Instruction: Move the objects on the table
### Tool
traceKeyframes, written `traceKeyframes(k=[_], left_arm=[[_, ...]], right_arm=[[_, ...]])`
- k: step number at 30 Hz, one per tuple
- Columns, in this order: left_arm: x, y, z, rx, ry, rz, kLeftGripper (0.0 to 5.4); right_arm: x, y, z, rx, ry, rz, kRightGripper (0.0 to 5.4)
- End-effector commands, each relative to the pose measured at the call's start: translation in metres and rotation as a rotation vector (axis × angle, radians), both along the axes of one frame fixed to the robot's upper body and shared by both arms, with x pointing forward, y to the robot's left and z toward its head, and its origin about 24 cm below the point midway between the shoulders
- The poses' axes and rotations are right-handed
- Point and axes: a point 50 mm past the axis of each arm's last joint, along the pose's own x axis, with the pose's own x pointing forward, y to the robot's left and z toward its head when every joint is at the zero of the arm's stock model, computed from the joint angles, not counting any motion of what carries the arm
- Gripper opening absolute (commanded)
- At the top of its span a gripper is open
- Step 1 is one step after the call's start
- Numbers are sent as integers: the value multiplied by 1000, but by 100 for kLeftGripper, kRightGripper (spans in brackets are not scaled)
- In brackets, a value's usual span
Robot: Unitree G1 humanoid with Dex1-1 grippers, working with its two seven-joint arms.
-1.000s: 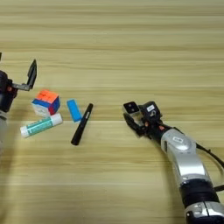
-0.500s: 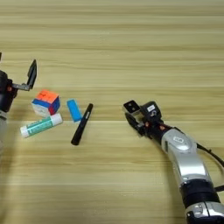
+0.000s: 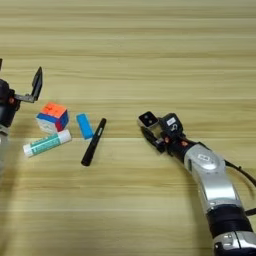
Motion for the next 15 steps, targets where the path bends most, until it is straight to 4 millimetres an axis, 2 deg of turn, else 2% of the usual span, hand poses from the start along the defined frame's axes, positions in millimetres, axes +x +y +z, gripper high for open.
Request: traceKeyframes(k=[1,15], left_arm=[[0,-4,0,-3,2,-28,540],[-4,-14,3,-59,-9,-129,540]], right_arm=[[-3,2,12,4,-43,38,247],[-8,18,38,71,-158,135,247]])
